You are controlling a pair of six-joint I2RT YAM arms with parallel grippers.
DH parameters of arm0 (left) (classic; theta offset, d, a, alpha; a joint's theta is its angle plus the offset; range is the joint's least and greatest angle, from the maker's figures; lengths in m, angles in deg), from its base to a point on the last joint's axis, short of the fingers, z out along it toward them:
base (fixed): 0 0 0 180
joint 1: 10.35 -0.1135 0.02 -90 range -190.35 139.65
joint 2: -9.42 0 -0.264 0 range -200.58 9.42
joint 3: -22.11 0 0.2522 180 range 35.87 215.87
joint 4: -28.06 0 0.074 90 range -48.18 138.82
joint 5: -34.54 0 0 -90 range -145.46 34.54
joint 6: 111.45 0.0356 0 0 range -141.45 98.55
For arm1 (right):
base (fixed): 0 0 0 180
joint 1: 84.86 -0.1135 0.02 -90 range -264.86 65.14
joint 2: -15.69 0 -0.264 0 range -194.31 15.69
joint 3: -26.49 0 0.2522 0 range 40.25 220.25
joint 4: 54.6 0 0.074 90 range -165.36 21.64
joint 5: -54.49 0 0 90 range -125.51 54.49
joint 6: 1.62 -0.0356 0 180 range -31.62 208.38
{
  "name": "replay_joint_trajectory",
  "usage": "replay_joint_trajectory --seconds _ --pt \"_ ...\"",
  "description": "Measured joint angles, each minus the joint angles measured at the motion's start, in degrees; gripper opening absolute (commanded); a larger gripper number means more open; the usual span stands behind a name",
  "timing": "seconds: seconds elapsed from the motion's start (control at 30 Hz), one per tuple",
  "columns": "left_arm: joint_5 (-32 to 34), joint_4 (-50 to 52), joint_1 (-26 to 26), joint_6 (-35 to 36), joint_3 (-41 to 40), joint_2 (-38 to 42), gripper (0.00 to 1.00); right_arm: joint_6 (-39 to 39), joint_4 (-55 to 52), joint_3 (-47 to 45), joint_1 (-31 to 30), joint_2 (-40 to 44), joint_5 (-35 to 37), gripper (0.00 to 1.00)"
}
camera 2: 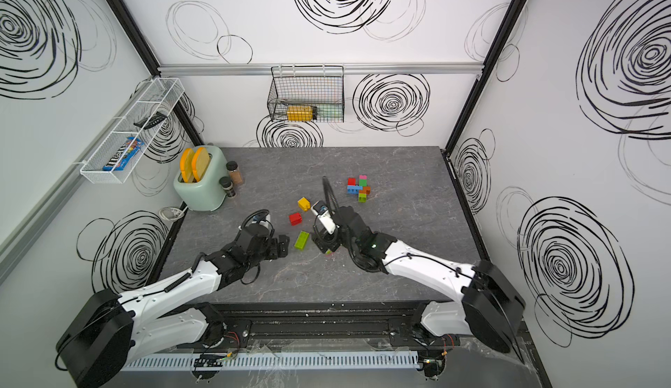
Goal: Assemble the number 4 with lego
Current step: Place the lego brick at the center of the board, then pick up the lego brick from the center of the board.
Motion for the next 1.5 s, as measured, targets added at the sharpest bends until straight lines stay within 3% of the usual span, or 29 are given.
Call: replay_joint_trajectory --seconds 0.13,0.27,0.43,0.73,0.93,1.1,1.37,1.5 --pt "-1.2 -6.4 6.1 6.1 0.0 -4.3 0.96 -5.8 4.3 -7.0 3.2 10.2 4.4 0.97" --pt "0.6 -11.0 8.4 11.3 -0.1 -10.1 0.98 -11.6 5.1 -11.3 6.9 15.3 6.7 0.97" --pt "4.1 -16.2 8.2 14.4 -0.7 -15.2 0.88 -15.3 1.5 -10.0 11.2 14.3 4.8 0.97" --pt "-0.2 -20.3 4.0 16.4 -0.9 -21.5 0.68 -17.9 -1.5 -8.3 12.0 10.1 3.5 0.97" --pt "-2.2 -22.9 2.4 16.8 -0.7 -23.3 0.61 -19.4 -1.5 -8.3 12.5 10.1 4.4 0.97" --pt "-3.0 -23.7 2.3 17.1 1.0 -25.4 0.45 -20.0 -1.5 -8.3 13.6 10.1 4.7 0.98" --pt "-2.7 -23.8 2.4 17.1 1.1 -25.6 0.34 -20.9 -1.4 -8.3 15.7 10.1 2.9 0.97" --pt "-1.6 -23.4 3.2 17.1 2.1 -26.5 0.22 -21.1 -1.4 -8.3 16.7 9.8 1.7 0.98"
